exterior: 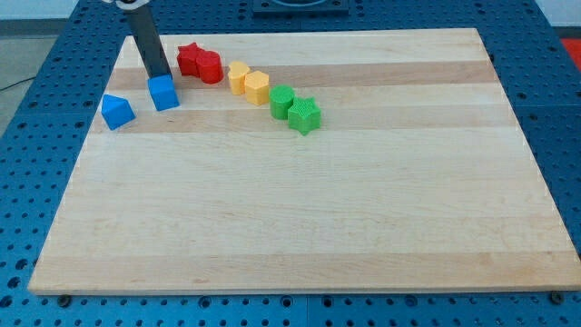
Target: Move the red star to the right of the blue cube
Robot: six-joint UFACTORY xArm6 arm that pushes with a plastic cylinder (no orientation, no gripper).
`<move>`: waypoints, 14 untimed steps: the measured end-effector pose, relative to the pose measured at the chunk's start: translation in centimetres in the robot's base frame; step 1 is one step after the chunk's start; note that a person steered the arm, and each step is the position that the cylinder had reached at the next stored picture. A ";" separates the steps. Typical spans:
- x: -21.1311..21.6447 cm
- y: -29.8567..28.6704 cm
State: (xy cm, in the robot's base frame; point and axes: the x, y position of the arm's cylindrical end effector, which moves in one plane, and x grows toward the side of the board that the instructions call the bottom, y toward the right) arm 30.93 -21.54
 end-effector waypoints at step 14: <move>-7.7 -4.0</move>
State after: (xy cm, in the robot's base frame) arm 23.23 -25.55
